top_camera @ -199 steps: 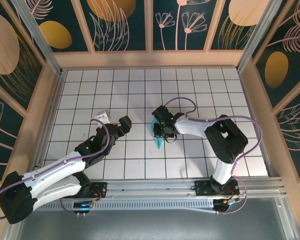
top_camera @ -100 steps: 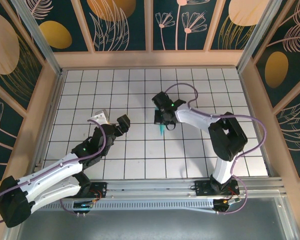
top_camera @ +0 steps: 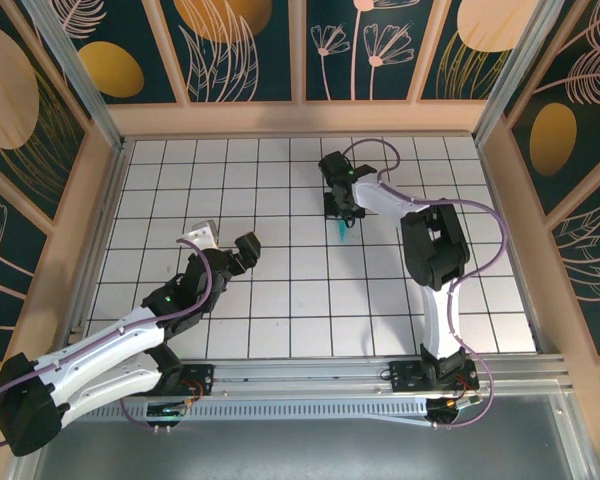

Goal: Fold a paper plane with a square sheet of paper (fold left side to right side)
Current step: Place the paper plane at the top-center of the table.

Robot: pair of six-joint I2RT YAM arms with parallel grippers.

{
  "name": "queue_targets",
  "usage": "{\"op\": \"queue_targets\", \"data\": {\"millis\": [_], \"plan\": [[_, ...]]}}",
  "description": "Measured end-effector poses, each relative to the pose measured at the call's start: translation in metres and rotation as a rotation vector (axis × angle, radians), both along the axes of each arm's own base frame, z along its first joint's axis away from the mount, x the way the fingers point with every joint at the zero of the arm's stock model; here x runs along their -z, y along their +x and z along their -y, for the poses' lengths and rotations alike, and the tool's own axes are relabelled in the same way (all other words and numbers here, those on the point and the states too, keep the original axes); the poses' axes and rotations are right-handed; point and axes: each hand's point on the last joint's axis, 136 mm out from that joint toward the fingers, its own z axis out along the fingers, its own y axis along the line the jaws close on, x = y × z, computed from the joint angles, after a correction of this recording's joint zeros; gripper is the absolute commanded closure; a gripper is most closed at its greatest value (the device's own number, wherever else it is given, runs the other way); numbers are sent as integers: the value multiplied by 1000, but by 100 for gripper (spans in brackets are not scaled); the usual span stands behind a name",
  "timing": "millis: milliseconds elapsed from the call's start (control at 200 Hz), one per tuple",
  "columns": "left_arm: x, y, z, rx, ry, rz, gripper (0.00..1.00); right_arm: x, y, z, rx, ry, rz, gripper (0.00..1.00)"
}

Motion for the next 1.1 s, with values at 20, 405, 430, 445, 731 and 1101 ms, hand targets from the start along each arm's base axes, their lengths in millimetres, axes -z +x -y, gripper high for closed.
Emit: {"op": "queue_targets", "data": {"millis": [20,405,430,445,731,1101], "plan": [[0,0,0,1,1,0,1,1,2,1,-4,-2,0,100],[10,0,6,29,25,-28,1,27,10,6,-49,-16,-50,100],[10,0,6,30,26,-30,1,28,10,6,-52,-16,-52,100],[11,0,7,32,26,-31,1,29,10,6,-54,-17,-54,100],[11,2,11,44,31,-40,1,31,11,3,-63,-1,-54,86],[8,4,16,59,37,-38,1,36,14,2,-61,10,-34,71]]}}
